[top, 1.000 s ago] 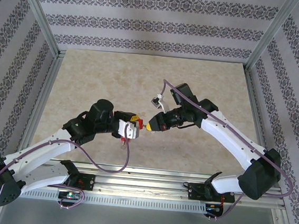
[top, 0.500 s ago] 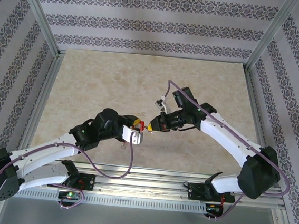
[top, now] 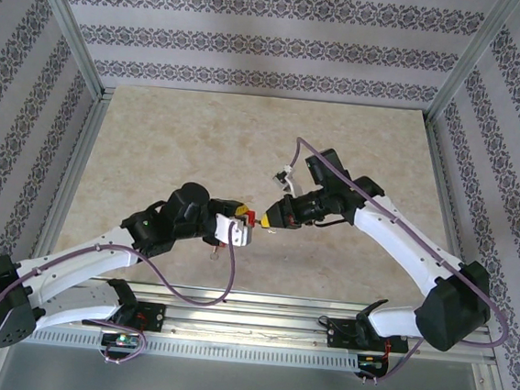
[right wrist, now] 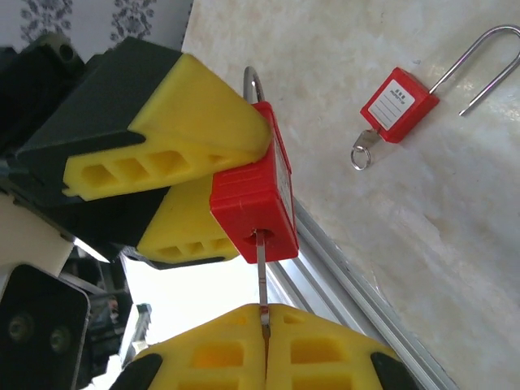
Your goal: Unlock with the key
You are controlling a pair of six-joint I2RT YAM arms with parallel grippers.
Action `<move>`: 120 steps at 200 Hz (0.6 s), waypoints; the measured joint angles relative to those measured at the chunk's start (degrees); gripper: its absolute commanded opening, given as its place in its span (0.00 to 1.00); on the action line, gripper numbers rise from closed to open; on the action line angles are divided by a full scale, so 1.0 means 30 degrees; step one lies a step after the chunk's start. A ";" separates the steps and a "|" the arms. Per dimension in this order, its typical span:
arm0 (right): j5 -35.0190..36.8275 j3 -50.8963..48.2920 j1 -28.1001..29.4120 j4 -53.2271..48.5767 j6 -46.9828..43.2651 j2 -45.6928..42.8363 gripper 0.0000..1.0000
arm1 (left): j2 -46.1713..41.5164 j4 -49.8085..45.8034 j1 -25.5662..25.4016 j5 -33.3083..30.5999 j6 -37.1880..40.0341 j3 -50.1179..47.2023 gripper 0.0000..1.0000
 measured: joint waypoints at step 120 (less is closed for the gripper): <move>-0.0685 0.0357 -0.0197 -0.0707 0.0984 0.0481 0.00 | -0.0576 0.2273 -0.1326 -0.2193 0.0066 -0.1581 0.00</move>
